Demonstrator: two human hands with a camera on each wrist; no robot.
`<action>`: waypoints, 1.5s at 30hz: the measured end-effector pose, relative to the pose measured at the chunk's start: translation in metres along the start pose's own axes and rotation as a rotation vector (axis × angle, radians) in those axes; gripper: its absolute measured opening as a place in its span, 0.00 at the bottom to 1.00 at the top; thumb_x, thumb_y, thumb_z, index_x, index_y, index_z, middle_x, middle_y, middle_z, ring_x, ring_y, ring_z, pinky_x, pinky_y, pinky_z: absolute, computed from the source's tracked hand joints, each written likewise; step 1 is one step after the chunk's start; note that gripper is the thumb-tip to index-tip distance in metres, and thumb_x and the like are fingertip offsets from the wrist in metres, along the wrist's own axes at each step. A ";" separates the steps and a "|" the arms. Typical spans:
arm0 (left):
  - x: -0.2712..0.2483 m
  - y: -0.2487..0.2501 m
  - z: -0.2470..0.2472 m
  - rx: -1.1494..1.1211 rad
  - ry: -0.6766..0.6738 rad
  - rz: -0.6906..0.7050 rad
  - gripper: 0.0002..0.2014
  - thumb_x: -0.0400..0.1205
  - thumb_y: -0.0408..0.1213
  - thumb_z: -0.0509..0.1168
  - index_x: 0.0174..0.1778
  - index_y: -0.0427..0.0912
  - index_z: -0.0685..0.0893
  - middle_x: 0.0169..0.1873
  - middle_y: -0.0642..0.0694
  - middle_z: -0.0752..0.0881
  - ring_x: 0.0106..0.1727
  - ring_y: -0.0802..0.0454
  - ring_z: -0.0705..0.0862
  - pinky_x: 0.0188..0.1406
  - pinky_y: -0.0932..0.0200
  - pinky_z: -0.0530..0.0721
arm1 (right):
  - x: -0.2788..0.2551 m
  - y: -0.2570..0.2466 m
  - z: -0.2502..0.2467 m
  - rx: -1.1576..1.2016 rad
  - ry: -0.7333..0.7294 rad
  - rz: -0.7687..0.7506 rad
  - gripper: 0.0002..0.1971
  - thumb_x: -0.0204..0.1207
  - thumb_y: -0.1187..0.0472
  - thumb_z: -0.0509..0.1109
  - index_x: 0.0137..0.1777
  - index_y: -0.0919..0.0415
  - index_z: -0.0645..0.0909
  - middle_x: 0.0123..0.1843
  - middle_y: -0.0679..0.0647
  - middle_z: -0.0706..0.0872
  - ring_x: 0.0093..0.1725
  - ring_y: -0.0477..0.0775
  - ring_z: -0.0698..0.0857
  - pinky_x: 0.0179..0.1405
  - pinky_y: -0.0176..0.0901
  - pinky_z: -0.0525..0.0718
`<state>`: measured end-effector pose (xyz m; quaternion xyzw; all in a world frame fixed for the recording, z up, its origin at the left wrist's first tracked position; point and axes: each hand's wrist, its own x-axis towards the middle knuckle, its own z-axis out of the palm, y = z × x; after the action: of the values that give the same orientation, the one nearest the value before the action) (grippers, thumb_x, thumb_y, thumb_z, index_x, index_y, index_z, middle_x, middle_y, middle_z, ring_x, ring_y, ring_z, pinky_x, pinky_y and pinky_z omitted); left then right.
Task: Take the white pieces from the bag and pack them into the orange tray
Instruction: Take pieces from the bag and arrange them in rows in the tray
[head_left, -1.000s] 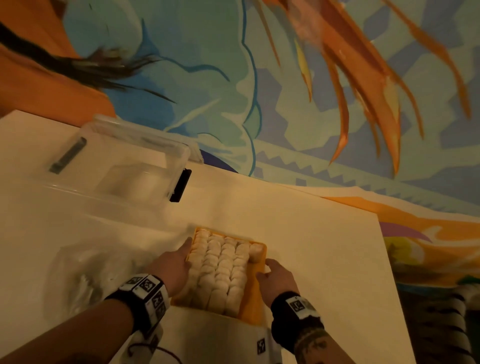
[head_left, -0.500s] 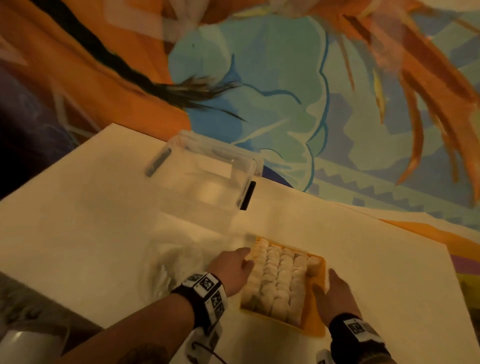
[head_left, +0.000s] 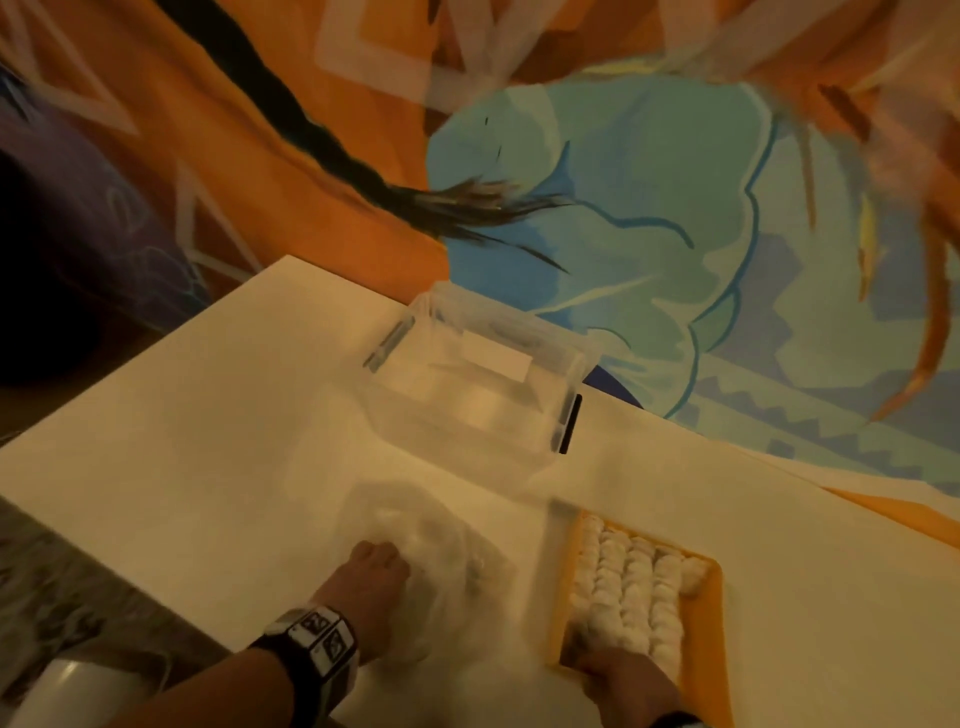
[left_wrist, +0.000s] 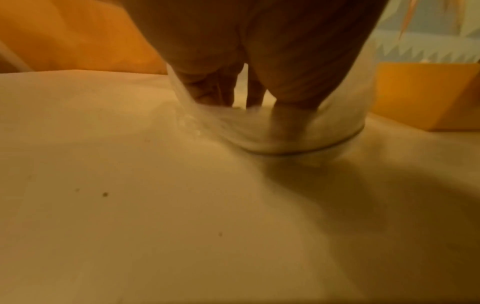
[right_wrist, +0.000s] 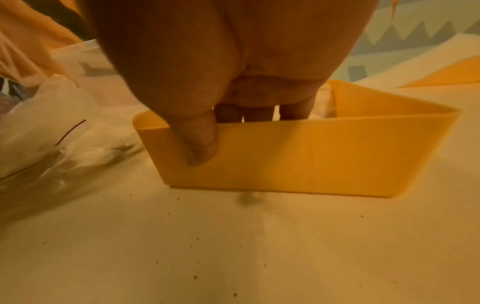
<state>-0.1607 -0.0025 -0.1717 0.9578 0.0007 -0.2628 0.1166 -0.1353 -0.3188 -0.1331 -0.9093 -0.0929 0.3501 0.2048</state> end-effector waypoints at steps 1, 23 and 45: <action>0.000 -0.003 0.006 0.009 0.006 0.001 0.36 0.74 0.44 0.71 0.77 0.47 0.66 0.79 0.45 0.62 0.78 0.42 0.62 0.79 0.50 0.68 | 0.001 -0.005 -0.002 -0.022 -0.073 0.040 0.52 0.59 0.15 0.51 0.78 0.45 0.72 0.71 0.46 0.72 0.81 0.54 0.67 0.55 0.25 0.67; 0.062 0.045 -0.002 -0.106 0.032 -0.059 0.33 0.79 0.55 0.61 0.81 0.52 0.64 0.80 0.51 0.64 0.81 0.43 0.58 0.80 0.44 0.62 | 0.033 -0.064 -0.018 -0.194 0.114 -0.069 0.22 0.73 0.50 0.60 0.69 0.40 0.73 0.64 0.42 0.77 0.68 0.48 0.74 0.68 0.46 0.74; 0.027 -0.007 -0.032 -0.542 0.164 -0.067 0.11 0.77 0.53 0.70 0.43 0.52 0.77 0.42 0.53 0.84 0.43 0.53 0.82 0.40 0.59 0.78 | 0.092 -0.107 0.001 -0.263 -0.269 0.051 0.22 0.85 0.53 0.54 0.77 0.54 0.73 0.77 0.57 0.76 0.74 0.61 0.76 0.73 0.47 0.74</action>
<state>-0.1214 0.0097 -0.1602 0.9091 0.1119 -0.1783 0.3595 -0.0713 -0.1933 -0.1417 -0.8753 -0.1414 0.4584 0.0612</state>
